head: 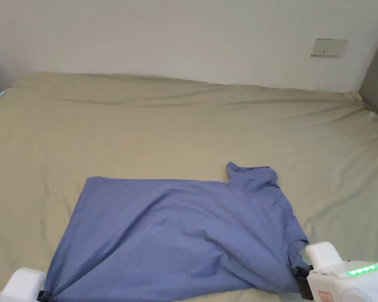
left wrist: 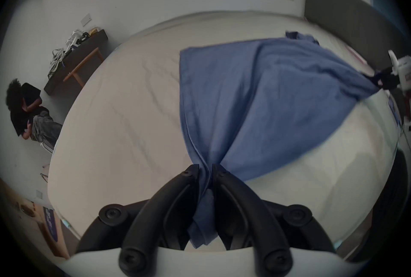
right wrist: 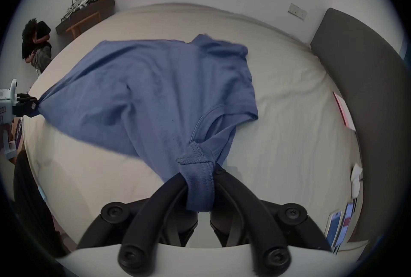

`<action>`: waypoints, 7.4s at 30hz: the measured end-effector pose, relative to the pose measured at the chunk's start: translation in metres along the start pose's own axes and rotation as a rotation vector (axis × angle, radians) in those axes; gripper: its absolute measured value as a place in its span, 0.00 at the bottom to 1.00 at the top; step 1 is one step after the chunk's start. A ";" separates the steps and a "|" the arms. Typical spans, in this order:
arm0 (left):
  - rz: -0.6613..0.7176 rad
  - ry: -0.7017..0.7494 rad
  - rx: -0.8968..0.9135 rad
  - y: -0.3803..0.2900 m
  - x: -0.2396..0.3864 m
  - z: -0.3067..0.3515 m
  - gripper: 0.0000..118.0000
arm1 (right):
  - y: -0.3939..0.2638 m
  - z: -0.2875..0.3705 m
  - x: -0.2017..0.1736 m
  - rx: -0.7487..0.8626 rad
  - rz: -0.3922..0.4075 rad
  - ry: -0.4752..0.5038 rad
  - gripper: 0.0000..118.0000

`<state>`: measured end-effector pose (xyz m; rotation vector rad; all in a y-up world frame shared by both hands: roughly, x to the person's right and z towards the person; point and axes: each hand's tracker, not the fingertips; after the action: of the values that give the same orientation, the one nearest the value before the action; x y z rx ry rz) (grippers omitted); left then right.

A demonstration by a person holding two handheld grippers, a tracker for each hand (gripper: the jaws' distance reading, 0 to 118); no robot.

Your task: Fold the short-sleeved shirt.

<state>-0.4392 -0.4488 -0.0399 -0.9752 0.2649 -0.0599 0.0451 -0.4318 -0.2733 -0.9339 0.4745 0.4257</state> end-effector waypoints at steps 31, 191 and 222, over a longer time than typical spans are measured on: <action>0.049 -0.009 0.139 -0.022 0.000 0.085 0.99 | -0.081 0.102 -0.024 0.036 -0.197 -0.052 0.84; 0.093 0.313 1.047 0.344 -0.098 0.352 0.00 | 0.294 0.396 0.091 1.016 -0.039 -0.535 0.02; 0.181 0.319 0.824 0.520 -0.103 0.133 0.01 | 0.432 0.163 0.123 0.790 0.049 -0.576 0.03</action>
<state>-0.5415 -0.0319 -0.3777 -0.1147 0.5649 -0.1461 -0.0548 -0.0498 -0.5430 -0.0183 0.1046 0.4743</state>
